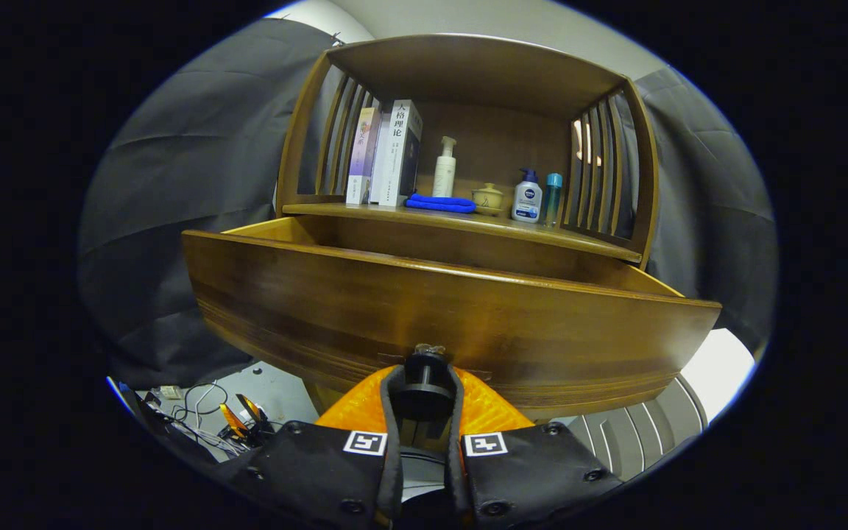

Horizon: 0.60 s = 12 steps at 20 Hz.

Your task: Pull open the drawer, take out the items inside it, and place them on the countertop above the cabinet.

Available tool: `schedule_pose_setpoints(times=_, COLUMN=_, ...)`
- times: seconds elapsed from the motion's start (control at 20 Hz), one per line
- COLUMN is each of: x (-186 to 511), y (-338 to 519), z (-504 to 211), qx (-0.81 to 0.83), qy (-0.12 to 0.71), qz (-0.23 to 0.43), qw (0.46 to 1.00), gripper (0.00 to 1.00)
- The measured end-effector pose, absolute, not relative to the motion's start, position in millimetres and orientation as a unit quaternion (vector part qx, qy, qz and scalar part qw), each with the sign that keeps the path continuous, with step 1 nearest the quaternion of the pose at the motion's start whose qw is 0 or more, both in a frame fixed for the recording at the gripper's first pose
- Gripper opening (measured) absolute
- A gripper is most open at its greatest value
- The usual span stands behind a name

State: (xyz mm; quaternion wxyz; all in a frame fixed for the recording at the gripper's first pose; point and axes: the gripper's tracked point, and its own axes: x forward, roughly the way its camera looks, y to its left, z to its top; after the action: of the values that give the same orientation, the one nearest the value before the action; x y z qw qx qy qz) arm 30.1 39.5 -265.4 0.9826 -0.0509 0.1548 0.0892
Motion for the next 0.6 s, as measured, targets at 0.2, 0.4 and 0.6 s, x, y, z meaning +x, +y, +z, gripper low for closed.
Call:
schedule_pose_setpoints(times=0.2, x=26.8, y=38.9, z=-265.4, qx=-0.052, qy=0.154, qz=0.088, qw=0.983, gripper=0.24)
schedule_pose_setpoints(times=0.4, x=21.6, y=41.2, z=-266.7, qx=-0.054, qy=0.17, qz=0.103, qw=0.979, gripper=0.48)
schedule_pose_setpoints(times=0.6, x=5.7, y=35.8, z=-238.0, qx=-0.094, qy=0.135, qz=0.112, qw=0.98, gripper=0.9)
